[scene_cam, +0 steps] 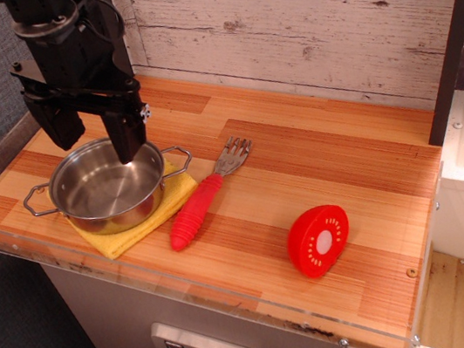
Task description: Put pot on top of yellow cloth.
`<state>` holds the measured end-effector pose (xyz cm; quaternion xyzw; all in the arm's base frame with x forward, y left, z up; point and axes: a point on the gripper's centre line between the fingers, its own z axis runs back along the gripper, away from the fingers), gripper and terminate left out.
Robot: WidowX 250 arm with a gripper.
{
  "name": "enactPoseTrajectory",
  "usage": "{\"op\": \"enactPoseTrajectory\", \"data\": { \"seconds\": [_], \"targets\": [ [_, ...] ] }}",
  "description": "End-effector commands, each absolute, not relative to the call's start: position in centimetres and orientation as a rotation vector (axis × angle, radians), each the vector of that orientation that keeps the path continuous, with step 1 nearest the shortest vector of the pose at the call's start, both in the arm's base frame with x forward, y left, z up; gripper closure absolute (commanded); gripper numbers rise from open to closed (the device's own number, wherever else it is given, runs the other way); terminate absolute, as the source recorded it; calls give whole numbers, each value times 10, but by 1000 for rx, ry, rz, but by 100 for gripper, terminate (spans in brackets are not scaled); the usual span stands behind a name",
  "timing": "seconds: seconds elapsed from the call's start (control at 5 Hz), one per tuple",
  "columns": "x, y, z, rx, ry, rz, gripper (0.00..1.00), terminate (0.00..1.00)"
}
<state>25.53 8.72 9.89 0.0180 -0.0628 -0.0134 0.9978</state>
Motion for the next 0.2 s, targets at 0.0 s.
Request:
{"op": "enactPoseTrajectory", "data": {
  "seconds": [0.0],
  "targets": [
    [250,83,116,52,-175,-19,0,100]
  ]
}}
